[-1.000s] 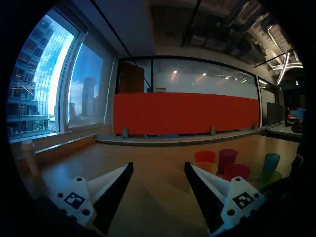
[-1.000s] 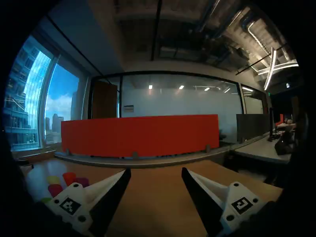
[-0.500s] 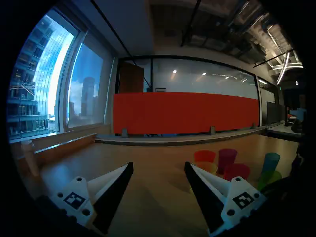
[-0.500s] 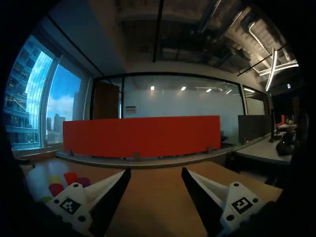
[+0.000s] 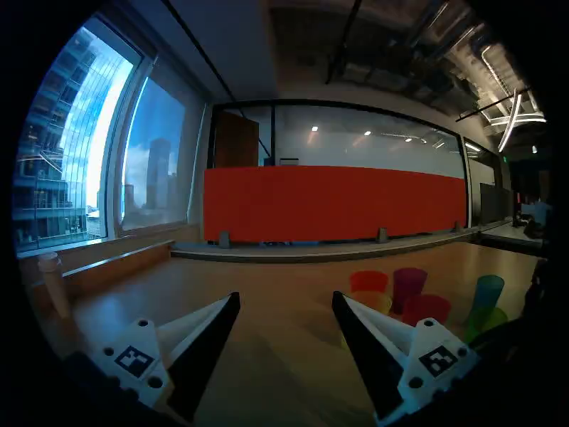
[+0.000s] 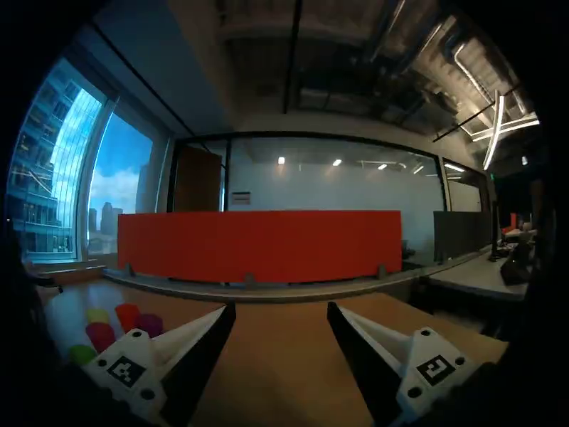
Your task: Pour water
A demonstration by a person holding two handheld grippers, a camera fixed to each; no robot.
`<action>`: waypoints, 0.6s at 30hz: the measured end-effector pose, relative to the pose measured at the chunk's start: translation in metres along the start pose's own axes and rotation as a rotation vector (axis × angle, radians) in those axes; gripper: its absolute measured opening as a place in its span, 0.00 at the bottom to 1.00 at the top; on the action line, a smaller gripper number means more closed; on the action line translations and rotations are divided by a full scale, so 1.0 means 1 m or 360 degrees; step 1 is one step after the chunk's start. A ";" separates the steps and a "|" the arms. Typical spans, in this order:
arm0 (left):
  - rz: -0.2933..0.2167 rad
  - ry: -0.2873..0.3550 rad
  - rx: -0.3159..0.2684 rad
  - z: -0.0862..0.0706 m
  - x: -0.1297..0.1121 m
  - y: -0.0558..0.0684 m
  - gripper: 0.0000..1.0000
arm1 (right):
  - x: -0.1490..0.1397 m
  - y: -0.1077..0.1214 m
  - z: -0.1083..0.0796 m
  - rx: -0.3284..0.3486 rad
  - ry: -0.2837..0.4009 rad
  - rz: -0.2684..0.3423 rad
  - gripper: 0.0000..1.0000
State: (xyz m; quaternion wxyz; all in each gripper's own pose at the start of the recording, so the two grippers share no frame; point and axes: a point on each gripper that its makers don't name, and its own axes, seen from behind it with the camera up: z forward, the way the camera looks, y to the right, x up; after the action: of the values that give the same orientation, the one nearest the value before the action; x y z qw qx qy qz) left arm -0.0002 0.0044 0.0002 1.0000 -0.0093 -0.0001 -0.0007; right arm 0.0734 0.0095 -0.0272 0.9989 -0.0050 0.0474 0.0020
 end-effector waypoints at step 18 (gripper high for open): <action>0.0000 0.0000 0.0000 0.000 0.000 0.000 0.96 | -0.034 -0.028 0.015 0.0069 -0.0044 -0.0037 0.99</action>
State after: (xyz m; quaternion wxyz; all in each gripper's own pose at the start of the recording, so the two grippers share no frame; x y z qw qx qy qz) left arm -0.0004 0.0043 0.0001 1.0000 -0.0094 0.0000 -0.0007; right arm 0.0412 -0.0188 -0.0087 0.9992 0.0162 0.0337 -0.0105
